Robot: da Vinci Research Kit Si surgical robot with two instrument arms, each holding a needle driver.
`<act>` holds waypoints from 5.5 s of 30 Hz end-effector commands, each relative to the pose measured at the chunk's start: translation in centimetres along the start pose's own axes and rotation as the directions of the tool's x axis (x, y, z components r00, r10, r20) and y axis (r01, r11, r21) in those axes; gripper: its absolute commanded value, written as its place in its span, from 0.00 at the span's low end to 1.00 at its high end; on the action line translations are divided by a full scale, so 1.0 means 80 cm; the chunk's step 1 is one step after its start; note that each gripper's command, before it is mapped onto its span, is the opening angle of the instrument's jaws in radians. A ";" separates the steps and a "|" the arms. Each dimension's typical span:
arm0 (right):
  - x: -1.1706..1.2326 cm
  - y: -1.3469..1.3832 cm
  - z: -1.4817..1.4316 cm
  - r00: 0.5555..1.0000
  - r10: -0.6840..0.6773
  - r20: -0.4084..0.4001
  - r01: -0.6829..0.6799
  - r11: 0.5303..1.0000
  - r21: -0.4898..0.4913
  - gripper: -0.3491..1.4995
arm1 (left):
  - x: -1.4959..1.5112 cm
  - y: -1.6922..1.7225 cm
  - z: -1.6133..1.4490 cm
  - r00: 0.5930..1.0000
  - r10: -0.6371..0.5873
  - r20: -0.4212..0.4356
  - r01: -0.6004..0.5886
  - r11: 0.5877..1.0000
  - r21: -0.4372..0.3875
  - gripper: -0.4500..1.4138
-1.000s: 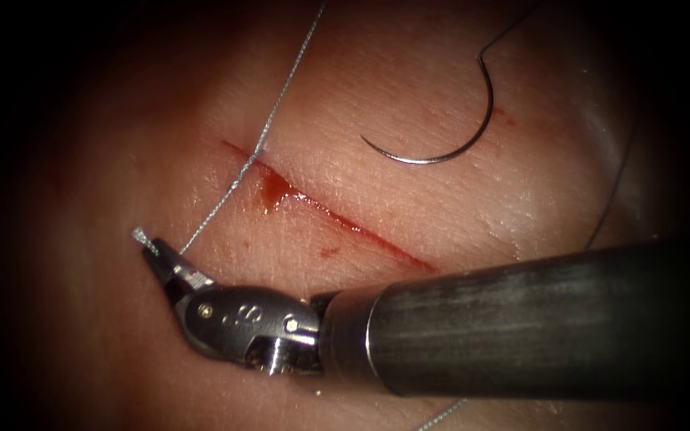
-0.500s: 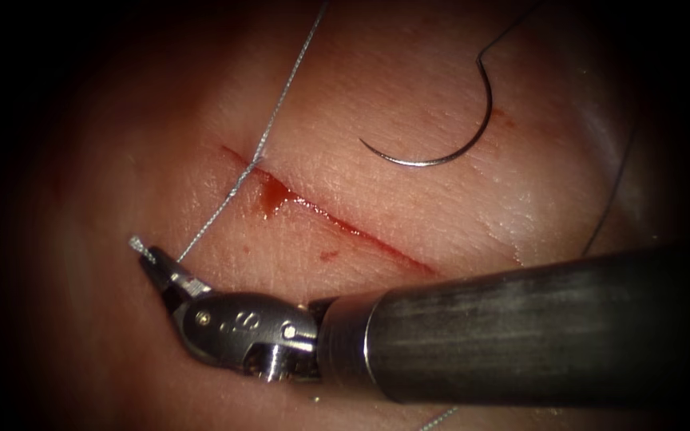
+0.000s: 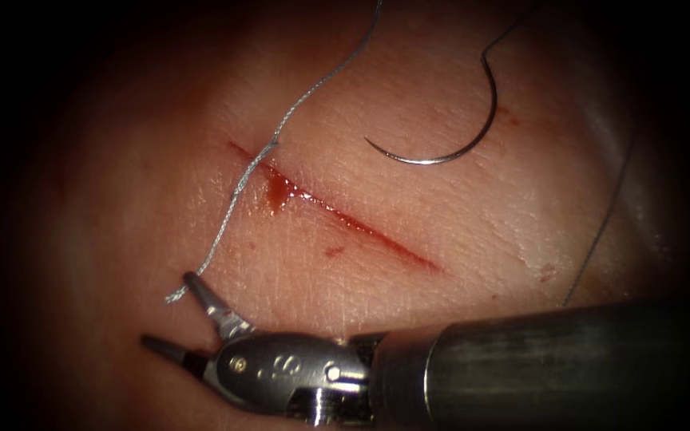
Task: Wound Closure
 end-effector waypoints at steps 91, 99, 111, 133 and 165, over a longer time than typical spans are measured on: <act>0.0047 0.0158 0.0095 0.944 -0.170 -0.281 0.328 0.426 0.843 0.31 | -0.0207 0.0269 -0.0001 0.999 0.002 0.034 0.002 0.995 -0.097 0.00; 0.0030 0.0132 0.0089 0.926 -0.279 -0.256 0.342 0.327 0.881 0.76 | -0.0206 0.0270 -0.0003 0.999 0.004 0.032 0.000 0.995 -0.101 0.00; -0.0011 0.0121 0.0098 0.870 -0.454 -0.190 0.342 0.280 0.897 0.77 | -0.0208 0.0277 -0.0007 0.999 0.009 0.033 -0.005 0.994 -0.107 0.00; -0.0016 0.0149 0.0096 0.744 -0.662 -0.089 0.346 0.268 0.899 0.00 | -0.0240 0.0296 -0.0070 0.998 0.027 0.048 -0.022 0.995 -0.096 0.00; -0.0004 0.0341 0.0054 0.851 -0.512 0.119 0.323 0.688 0.650 0.00 | -0.0400 0.0438 -0.0183 0.995 -0.022 0.096 0.029 0.997 -0.073 0.00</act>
